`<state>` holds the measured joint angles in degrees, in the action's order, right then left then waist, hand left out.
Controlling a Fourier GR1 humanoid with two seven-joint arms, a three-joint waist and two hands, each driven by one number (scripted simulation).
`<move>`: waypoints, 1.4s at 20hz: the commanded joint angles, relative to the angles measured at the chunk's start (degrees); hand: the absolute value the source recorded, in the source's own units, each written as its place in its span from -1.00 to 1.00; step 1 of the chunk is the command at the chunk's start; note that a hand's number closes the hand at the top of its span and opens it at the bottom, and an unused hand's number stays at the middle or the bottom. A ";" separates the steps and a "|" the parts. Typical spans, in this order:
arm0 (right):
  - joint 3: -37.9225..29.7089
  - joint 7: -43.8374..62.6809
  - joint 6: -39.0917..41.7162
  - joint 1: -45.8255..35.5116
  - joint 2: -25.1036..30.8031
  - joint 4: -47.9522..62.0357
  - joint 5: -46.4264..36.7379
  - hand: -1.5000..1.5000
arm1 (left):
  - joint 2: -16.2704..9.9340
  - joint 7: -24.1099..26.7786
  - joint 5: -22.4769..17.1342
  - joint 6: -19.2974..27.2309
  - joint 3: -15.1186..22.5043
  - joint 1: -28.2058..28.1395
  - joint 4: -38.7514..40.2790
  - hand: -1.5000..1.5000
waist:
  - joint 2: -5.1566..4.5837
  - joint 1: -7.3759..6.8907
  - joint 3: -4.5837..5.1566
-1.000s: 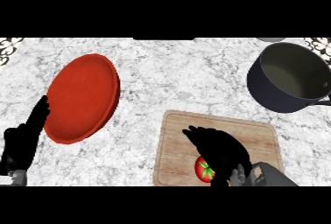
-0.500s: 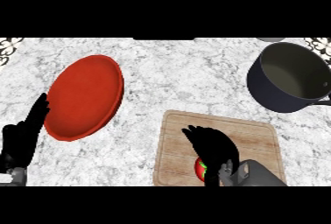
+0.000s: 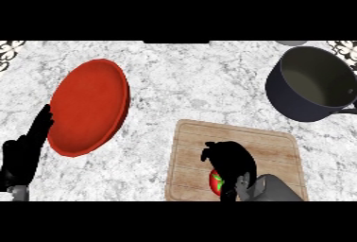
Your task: Pick the tomato from the cutting board and place it in the pot
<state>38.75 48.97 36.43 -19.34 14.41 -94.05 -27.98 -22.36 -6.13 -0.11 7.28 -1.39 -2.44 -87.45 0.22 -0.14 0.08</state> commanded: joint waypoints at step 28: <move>-16.55 15.38 -18.47 -14.11 -5.15 0.00 -35.54 1.00 | 1.34 0.73 1.23 -4.51 -5.06 -1.99 -0.76 0.00 | 0.36 0.47 0.03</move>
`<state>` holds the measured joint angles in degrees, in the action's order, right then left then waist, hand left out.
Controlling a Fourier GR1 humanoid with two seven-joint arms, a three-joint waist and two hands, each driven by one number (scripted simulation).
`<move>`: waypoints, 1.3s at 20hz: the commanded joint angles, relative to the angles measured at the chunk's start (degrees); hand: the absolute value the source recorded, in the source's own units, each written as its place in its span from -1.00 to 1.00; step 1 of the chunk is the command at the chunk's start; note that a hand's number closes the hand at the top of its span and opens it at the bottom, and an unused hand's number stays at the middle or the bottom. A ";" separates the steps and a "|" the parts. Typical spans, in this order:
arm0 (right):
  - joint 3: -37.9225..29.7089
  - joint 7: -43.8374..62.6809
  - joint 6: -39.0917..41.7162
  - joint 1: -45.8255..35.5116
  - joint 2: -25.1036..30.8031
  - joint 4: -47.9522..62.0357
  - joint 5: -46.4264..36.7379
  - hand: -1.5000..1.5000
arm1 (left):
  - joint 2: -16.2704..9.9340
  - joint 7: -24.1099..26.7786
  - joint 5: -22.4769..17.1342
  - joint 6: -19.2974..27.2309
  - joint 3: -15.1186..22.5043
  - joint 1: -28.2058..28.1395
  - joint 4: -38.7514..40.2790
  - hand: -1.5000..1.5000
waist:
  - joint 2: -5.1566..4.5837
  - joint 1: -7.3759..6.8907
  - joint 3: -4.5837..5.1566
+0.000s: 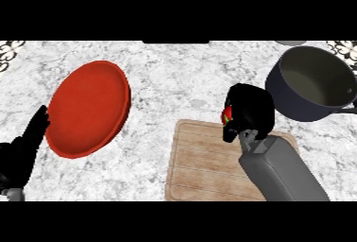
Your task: Pick the tomato from the cutting board and place it in the pot
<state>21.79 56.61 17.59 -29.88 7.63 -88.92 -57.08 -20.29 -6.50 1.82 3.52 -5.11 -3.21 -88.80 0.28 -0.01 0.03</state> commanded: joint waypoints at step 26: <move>-32.86 -15.73 -10.06 -5.15 14.61 -7.60 -3.94 1.00 | 2.99 -2.78 3.05 -0.65 -0.99 2.78 -0.09 0.00 | -0.29 -0.04 -0.04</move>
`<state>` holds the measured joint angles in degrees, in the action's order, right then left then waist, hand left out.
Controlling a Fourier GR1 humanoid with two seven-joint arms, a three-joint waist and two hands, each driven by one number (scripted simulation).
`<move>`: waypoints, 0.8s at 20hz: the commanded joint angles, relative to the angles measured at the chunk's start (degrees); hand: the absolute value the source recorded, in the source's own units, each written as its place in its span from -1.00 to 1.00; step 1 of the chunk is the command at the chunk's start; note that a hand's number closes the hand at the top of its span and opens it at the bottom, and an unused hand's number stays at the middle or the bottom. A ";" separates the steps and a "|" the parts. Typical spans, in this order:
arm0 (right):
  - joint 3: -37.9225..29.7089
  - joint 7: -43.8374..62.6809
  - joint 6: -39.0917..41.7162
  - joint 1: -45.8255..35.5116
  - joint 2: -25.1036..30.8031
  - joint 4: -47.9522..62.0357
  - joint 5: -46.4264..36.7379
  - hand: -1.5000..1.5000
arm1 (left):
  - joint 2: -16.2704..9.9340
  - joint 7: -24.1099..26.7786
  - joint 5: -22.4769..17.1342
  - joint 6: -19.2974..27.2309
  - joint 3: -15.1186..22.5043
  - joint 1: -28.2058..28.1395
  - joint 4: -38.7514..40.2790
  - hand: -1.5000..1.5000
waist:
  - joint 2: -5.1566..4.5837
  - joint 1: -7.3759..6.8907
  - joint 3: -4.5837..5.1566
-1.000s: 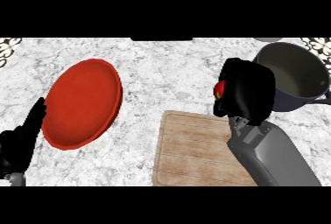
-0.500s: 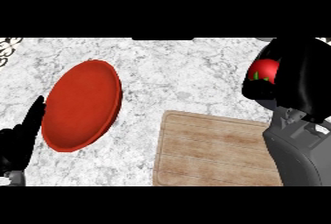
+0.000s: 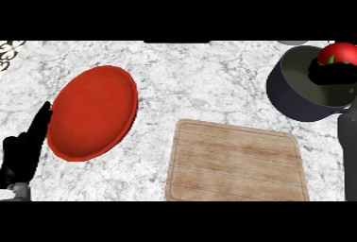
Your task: Pick the tomato from the cutting board and place it in the pot
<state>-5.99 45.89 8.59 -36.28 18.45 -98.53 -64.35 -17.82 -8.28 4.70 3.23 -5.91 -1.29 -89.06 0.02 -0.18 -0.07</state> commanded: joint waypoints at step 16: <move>-12.14 -30.06 -21.35 -11.38 12.68 55.55 3.75 1.00 | 1.82 1.80 1.23 -1.93 -0.14 0.88 1.12 0.00 | -0.68 -1.75 0.01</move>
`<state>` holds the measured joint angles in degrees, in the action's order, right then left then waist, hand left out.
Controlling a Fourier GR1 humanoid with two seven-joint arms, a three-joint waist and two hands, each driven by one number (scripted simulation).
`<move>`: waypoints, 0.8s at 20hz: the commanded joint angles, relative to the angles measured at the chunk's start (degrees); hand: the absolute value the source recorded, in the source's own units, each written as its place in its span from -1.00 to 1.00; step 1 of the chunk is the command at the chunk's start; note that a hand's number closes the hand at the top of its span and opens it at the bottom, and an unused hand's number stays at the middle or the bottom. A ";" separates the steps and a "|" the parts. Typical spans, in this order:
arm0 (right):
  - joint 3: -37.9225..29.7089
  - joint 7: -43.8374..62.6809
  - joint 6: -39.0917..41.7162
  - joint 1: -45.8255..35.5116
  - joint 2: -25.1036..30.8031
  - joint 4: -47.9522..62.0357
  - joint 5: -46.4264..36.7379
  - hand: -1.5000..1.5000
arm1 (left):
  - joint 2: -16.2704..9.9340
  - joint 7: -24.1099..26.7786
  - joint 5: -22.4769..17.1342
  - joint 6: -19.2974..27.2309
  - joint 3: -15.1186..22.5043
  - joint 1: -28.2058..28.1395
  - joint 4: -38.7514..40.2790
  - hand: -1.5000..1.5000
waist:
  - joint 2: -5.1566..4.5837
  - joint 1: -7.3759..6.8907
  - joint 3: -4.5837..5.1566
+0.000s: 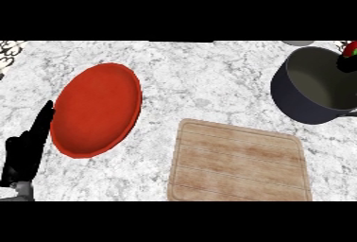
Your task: Pick the tomato from the cutting board and place it in the pot
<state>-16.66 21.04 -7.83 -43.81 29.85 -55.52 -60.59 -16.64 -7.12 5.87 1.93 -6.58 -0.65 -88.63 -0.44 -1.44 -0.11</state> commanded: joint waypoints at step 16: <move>-14.35 -26.01 -16.24 -10.31 -0.72 26.79 16.24 -1.00 | 0.50 -2.64 0.05 -1.45 -0.55 0.37 -1.76 0.00 | 0.04 0.13 -0.02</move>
<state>-28.47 0.93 -20.03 -54.20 31.23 -27.42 -48.24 -15.90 -7.15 6.29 0.94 -6.96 -1.12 -89.59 -0.58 -1.88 -0.18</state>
